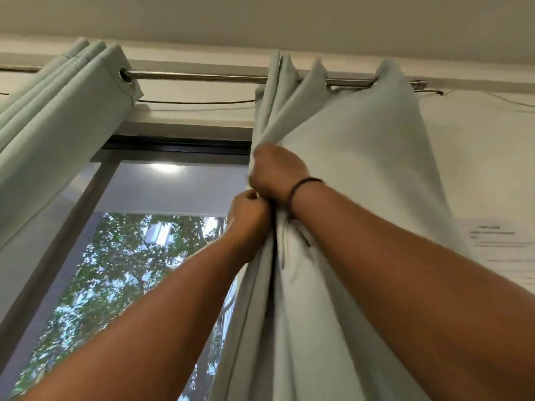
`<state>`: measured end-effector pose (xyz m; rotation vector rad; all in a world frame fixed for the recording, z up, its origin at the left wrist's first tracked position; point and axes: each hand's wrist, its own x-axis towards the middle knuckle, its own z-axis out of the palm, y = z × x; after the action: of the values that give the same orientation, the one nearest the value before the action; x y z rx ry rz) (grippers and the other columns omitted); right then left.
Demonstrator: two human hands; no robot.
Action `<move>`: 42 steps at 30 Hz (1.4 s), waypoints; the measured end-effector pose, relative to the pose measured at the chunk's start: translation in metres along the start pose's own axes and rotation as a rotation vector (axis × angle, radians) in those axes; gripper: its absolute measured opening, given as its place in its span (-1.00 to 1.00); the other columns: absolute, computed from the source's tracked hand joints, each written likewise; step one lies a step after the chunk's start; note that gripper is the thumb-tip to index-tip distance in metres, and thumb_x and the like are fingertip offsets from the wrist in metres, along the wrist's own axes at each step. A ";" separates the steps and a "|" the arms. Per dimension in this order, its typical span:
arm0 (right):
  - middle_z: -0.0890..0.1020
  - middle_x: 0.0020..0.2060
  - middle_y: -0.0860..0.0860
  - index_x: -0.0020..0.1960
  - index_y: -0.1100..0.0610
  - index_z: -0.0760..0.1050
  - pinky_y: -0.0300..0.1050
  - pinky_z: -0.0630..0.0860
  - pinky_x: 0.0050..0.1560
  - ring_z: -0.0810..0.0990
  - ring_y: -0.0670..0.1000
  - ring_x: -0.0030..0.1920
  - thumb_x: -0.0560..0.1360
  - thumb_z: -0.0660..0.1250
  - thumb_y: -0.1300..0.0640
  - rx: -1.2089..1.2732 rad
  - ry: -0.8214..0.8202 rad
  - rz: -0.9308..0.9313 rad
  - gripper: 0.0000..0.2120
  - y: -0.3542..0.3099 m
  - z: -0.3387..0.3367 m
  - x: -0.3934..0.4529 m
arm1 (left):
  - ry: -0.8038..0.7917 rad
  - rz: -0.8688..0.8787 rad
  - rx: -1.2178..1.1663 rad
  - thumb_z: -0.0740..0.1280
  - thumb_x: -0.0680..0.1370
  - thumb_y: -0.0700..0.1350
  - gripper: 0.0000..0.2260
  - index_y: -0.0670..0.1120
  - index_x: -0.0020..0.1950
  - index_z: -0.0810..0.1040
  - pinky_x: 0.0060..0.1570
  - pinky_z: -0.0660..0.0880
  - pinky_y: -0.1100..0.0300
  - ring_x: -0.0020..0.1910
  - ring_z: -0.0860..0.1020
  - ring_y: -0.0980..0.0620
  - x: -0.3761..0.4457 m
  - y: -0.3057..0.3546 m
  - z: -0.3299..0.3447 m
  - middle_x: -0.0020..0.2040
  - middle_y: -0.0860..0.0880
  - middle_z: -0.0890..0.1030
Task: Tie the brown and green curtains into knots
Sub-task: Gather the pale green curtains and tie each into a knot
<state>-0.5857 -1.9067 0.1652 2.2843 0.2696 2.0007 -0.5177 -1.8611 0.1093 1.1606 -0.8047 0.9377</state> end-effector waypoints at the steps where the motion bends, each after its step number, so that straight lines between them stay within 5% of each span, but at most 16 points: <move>1: 0.60 -0.01 0.17 -0.01 0.17 0.50 -0.15 0.36 -0.13 0.53 0.16 -0.09 0.48 0.18 0.24 0.045 -0.017 -0.054 -0.85 -0.015 -0.001 0.001 | 0.032 -0.024 -0.069 0.24 0.46 -0.17 -0.78 -0.19 -0.38 0.45 -0.28 0.37 0.10 -0.33 0.45 -0.07 0.001 0.001 0.001 -0.38 -0.15 0.50; 4: 0.59 -0.05 0.14 -0.02 0.16 0.48 -0.14 0.39 -0.14 0.50 0.10 -0.14 0.49 0.18 0.23 -0.009 -0.130 -0.111 -0.87 -0.014 0.005 -0.002 | 0.015 0.019 0.046 0.19 0.51 -0.31 -0.71 -0.09 -0.40 0.41 -0.39 0.26 0.16 -0.38 0.39 -0.05 0.001 -0.008 -0.001 -0.42 -0.10 0.45; 9: 0.59 0.08 0.12 0.06 0.13 0.49 -0.12 0.37 -0.08 0.55 0.15 0.02 0.47 0.20 0.14 0.032 -0.124 0.007 -0.80 0.040 0.008 -0.024 | -0.058 -0.016 0.068 0.24 0.41 -0.08 -0.85 -0.14 -0.26 0.50 -0.27 0.29 0.07 -0.30 0.39 -0.06 -0.007 -0.017 0.015 -0.30 -0.20 0.48; 14: 0.55 -0.05 0.07 0.10 0.15 0.45 -0.10 0.37 -0.13 0.45 0.08 -0.17 0.52 0.21 0.09 0.032 -0.139 0.121 -0.79 0.081 0.002 -0.044 | -0.063 -0.047 0.021 0.35 0.45 0.02 -0.77 -0.11 -0.03 0.49 -0.14 0.48 0.03 -0.16 0.53 -0.11 -0.002 -0.010 0.038 -0.11 -0.18 0.56; 18: 0.59 -0.02 0.06 0.16 0.21 0.49 -0.09 0.58 -0.11 0.61 0.10 -0.13 0.55 0.17 0.28 0.170 -0.545 0.059 -0.77 0.093 0.007 -0.054 | -0.195 -0.118 -0.057 0.48 0.32 0.20 -0.35 -0.17 0.21 0.39 -0.19 0.61 0.02 -0.13 0.62 -0.11 0.002 0.005 0.060 -0.04 -0.18 0.60; 22: 0.65 0.05 -0.08 0.14 -0.03 0.53 -0.03 0.54 -0.03 0.61 0.03 -0.12 0.55 0.26 0.10 0.628 -0.939 0.214 -0.81 0.149 -0.040 -0.061 | -0.208 -0.074 0.239 0.52 0.35 -0.08 -0.60 -0.24 0.03 0.48 -0.17 0.57 0.04 -0.18 0.58 -0.12 0.015 0.003 0.074 -0.12 -0.19 0.58; 23: 0.65 0.07 -0.08 0.14 -0.05 0.56 -0.04 0.53 0.00 0.61 0.03 -0.10 0.52 0.30 0.02 0.628 -0.871 0.249 -0.79 0.167 -0.050 -0.060 | -0.217 -0.067 0.314 0.54 0.33 -0.09 -0.56 -0.25 0.08 0.48 -0.07 0.58 -0.01 -0.12 0.59 -0.15 0.017 0.001 0.076 -0.06 -0.20 0.58; 25: 0.60 0.17 0.04 0.17 0.04 0.56 -0.04 0.49 0.03 0.58 0.10 0.01 0.46 0.36 -0.03 0.446 -0.465 0.385 -0.69 0.203 -0.060 -0.055 | -0.234 -0.027 0.441 0.51 0.37 -0.08 -0.57 -0.26 0.08 0.45 -0.02 0.54 0.02 -0.06 0.56 -0.16 0.017 -0.002 0.083 0.00 -0.18 0.55; 28: 0.26 0.38 0.23 0.42 0.17 0.20 0.12 0.29 0.26 0.29 0.26 0.32 0.40 0.33 -0.02 -0.207 0.013 0.680 -0.33 0.246 -0.058 -0.061 | -0.213 0.024 0.608 0.37 0.47 -0.12 -0.79 -0.21 -0.11 0.39 -0.26 0.43 0.15 -0.19 0.47 -0.13 0.017 0.002 0.087 -0.17 -0.14 0.47; 31: 0.06 0.46 0.29 0.51 0.20 -0.09 0.20 0.16 0.33 0.15 0.31 0.39 0.36 0.34 0.03 -0.383 0.123 0.806 -0.12 0.274 -0.054 -0.069 | -0.178 0.039 0.633 0.33 0.47 -0.12 -0.82 -0.16 -0.22 0.37 -0.44 0.39 0.22 -0.34 0.47 -0.13 0.018 0.009 0.080 -0.25 -0.16 0.47; 34: 0.45 0.21 0.27 0.34 0.29 0.28 -0.02 0.43 0.05 0.46 0.25 0.14 0.39 0.33 0.15 0.010 0.126 0.781 -0.42 0.288 -0.054 -0.059 | -0.199 0.020 0.590 0.33 0.48 -0.11 -0.82 -0.22 -0.07 0.43 -0.40 0.47 0.16 -0.32 0.51 -0.18 0.015 0.014 0.074 -0.22 -0.19 0.50; 36: 0.56 0.02 0.24 0.13 0.31 0.47 -0.13 0.38 -0.16 0.52 0.21 -0.06 0.42 0.29 0.20 0.146 0.163 0.652 -0.68 0.278 -0.049 -0.052 | -0.217 0.011 0.579 0.31 0.50 -0.12 -0.78 -0.23 0.04 0.42 -0.35 0.50 0.09 -0.29 0.52 -0.19 0.014 0.017 0.069 -0.17 -0.22 0.51; 42: 0.54 0.15 0.23 0.16 0.24 0.46 -0.11 0.36 0.00 0.52 0.23 0.14 0.53 0.16 0.12 0.156 0.216 0.384 -0.71 0.194 -0.012 -0.009 | -0.257 0.002 0.637 0.28 0.53 -0.12 -0.79 -0.23 0.08 0.48 -0.38 0.56 0.03 -0.33 0.54 -0.18 0.017 0.032 0.034 -0.11 -0.26 0.55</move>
<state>-0.5849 -2.0988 0.1940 2.3566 -0.0029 2.5009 -0.5416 -1.8868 0.1438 1.8617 -0.7262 1.0980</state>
